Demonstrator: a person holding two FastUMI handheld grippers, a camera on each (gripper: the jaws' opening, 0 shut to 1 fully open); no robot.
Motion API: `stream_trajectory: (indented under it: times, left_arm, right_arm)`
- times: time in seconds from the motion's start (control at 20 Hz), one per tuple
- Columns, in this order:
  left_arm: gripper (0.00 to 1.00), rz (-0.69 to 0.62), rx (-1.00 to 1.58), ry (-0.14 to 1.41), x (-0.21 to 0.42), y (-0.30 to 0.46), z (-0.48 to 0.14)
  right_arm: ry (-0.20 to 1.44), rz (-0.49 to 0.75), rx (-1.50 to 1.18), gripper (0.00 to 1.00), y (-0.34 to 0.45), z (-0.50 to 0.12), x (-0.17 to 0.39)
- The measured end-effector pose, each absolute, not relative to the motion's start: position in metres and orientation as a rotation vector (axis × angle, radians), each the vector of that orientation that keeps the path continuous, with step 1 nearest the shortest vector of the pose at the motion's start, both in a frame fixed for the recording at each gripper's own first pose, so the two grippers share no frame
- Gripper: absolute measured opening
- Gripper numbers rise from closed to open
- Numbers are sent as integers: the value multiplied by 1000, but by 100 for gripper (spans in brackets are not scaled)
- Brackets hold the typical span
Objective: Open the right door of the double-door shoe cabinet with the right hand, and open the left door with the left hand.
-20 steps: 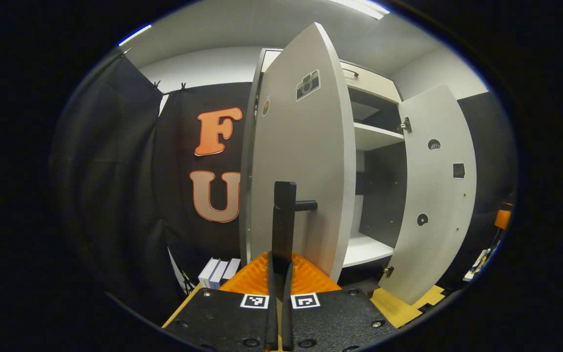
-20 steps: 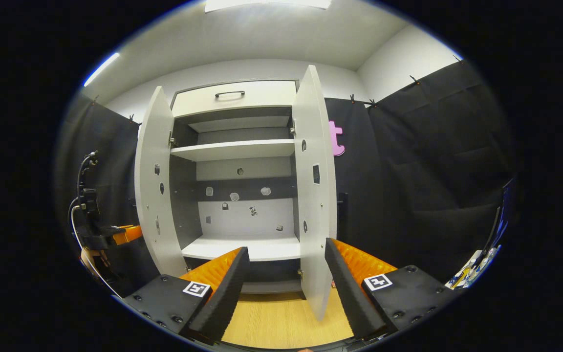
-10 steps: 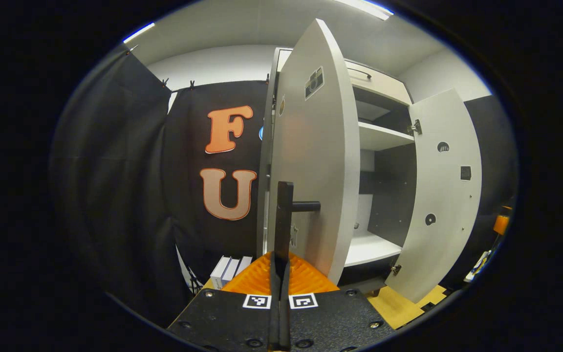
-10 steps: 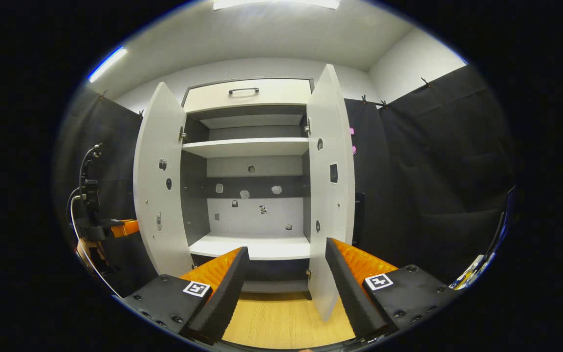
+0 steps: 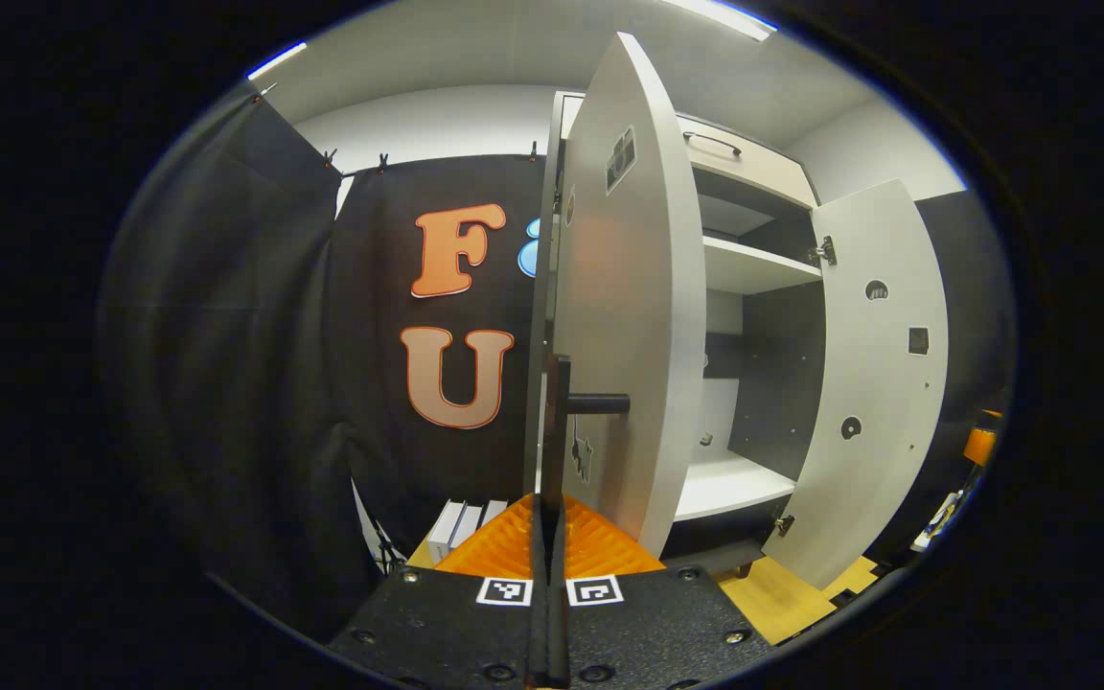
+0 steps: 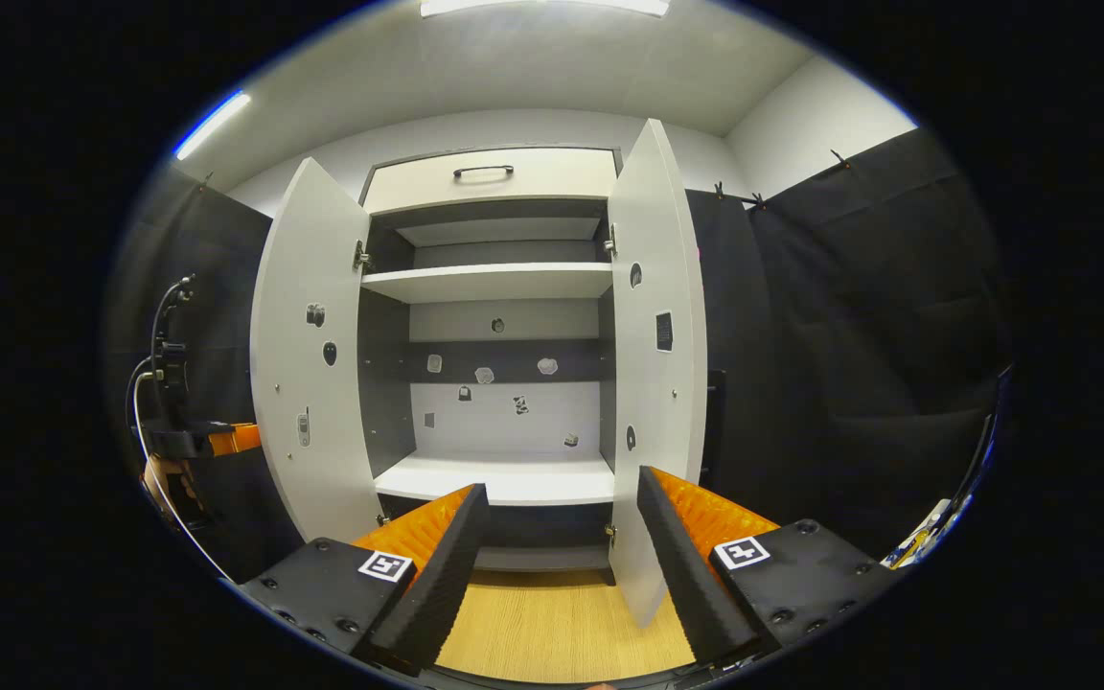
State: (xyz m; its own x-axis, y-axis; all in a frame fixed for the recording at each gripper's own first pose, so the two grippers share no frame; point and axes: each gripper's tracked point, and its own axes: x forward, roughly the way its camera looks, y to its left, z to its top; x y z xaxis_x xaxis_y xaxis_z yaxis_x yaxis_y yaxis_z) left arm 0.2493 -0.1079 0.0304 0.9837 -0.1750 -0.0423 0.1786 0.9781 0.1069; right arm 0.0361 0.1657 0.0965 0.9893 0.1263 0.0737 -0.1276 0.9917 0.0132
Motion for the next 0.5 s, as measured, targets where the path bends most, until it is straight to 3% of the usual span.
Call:
stream_trajectory:
  times: [0.05,0.5]
  left_arm:
    - [0,-177,108,35,249,-109,30]
    - [0,-169,41,49,243,-109,28]
  right_arm:
    - [-74,130,19,90,167,97,35]
    - [-75,135,25,90,169,101,36]
